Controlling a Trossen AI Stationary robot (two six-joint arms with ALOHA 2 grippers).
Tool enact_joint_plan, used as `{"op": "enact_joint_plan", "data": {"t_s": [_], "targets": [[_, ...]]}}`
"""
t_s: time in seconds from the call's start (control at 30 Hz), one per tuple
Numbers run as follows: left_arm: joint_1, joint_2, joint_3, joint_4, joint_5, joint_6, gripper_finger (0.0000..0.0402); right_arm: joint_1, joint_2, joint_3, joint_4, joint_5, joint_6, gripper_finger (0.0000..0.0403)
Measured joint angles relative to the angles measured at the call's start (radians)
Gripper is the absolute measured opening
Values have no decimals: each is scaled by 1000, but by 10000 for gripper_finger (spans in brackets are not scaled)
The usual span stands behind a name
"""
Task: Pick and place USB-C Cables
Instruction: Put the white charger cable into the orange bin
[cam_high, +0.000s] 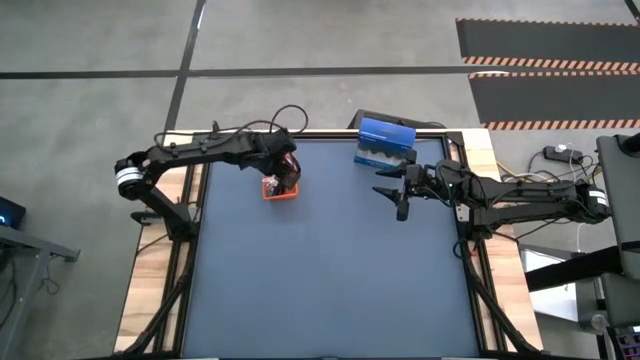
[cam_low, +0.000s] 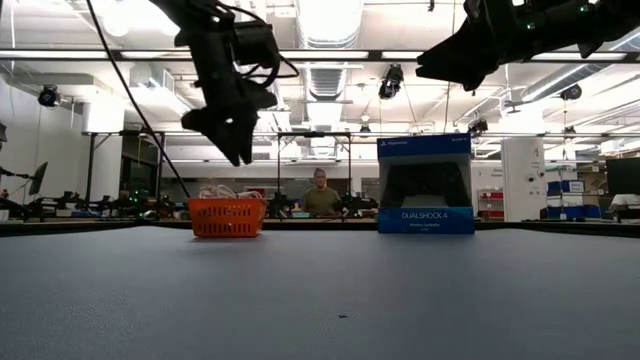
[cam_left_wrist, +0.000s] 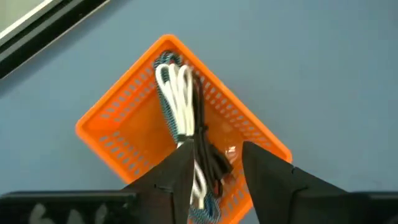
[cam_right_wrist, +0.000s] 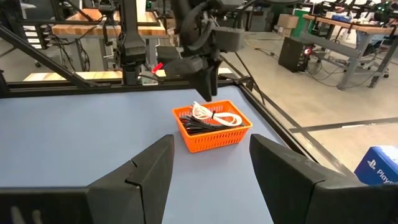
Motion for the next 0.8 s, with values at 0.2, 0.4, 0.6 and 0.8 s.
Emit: {"op": "enact_joint_plan", "data": {"t_s": [0.2, 0.4, 0.6, 0.8], "targets": [[-2, 4, -75, 81, 0, -6, 68, 0, 0, 0, -1, 1, 0, 203], [-2, 6, -151, 138, -37, -62, 26, 0, 0, 0, -5, 18, -12, 203], [-1, 5, -177, 135, -134, -114, 5, 0, 0, 0, -5, 18, -9, 203], [-3, -8, -150, 139, -137, -113, 2, 0, 0, 0, -5, 17, -10, 203]]}}
